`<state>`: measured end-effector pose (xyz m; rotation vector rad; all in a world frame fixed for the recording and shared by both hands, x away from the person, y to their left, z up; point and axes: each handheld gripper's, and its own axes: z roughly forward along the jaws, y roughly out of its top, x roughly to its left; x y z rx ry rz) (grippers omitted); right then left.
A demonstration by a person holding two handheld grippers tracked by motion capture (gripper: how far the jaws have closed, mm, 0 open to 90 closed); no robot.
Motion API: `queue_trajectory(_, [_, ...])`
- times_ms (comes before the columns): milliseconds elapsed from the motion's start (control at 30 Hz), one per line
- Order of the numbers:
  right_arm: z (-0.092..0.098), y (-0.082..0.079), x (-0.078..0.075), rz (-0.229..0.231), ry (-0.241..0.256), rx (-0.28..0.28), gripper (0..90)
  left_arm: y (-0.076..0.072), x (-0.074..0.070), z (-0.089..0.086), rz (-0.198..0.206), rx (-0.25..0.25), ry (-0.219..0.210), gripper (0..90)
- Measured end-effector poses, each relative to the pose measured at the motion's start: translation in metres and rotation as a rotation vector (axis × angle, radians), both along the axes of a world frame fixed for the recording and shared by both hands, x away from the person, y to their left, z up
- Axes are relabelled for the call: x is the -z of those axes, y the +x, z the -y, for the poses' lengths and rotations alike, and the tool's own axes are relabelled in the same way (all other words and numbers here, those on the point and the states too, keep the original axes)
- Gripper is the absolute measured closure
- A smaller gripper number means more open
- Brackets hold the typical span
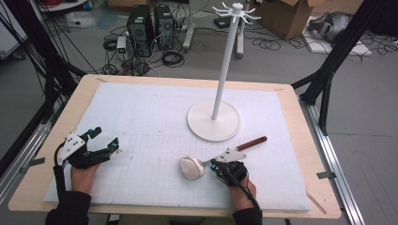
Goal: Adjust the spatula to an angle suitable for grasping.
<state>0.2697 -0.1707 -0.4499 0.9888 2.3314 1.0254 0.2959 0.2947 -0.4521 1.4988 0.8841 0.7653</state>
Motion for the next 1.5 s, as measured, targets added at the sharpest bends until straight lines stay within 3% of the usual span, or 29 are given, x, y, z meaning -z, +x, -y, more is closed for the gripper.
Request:
queue_trajectory(167, [-0.010, 0.004, 0.000, 0.002, -0.007, 0.008, 89.6, 0.000, 0.000, 0.000, 0.001, -0.001, -0.003, 17.5])
queue_trajectory(267, [-0.001, 0.004, -0.006, 0.011, 0.057, 0.005, 89.5, 0.000, 0.000, 0.000, 0.001, -0.002, -0.003, 17.5])
queue_trajectory(333, [0.017, 0.004, -0.013, 0.044, 0.098, 0.037, 89.6, 0.000, 0.000, 0.000, 0.000, -0.001, -0.001, 17.6])
queue_trajectory(467, [0.073, 0.015, -0.025, 0.080, 0.155, 0.196, 89.5, 0.000, 0.000, 0.001, 0.001, -0.004, -0.001, 17.6])
queue_trajectory(567, [0.114, 0.027, -0.027, 0.116, 0.140, 0.322, 89.6, 0.000, 0.000, 0.000, 0.002, -0.004, 0.000, 17.6])
queue_trajectory(700, [0.157, 0.046, -0.023, 0.125, 0.106, 0.420, 89.6, 0.000, 0.000, 0.000, 0.000, -0.004, 0.001, 17.8])
queue_trajectory(833, [0.167, 0.059, -0.020, 0.124, 0.077, 0.416, 89.6, 0.000, 0.000, 0.001, 0.000, -0.003, 0.001, 17.9])
queue_trajectory(1033, [0.184, 0.081, -0.011, 0.084, 0.040, 0.396, 89.6, 0.000, 0.000, 0.001, -0.002, -0.005, 0.007, 18.1])
queue_trajectory(1167, [0.188, 0.092, -0.008, 0.074, -0.006, 0.340, 89.5, 0.000, 0.000, 0.002, -0.002, -0.006, 0.015, 18.2])
queue_trajectory(1333, [0.188, 0.100, -0.003, 0.050, -0.015, 0.271, 89.5, 0.000, 0.000, 0.002, -0.006, -0.010, 0.016, 18.4])
queue_trajectory(1400, [0.187, 0.102, 0.001, 0.046, -0.013, 0.207, 89.6, 0.000, 0.000, 0.002, -0.007, -0.009, 0.016, 18.5])
queue_trajectory(1500, [0.185, 0.101, 0.001, 0.049, -0.018, 0.178, 89.7, 0.001, 0.000, 0.002, -0.008, -0.010, 0.017, 18.5])
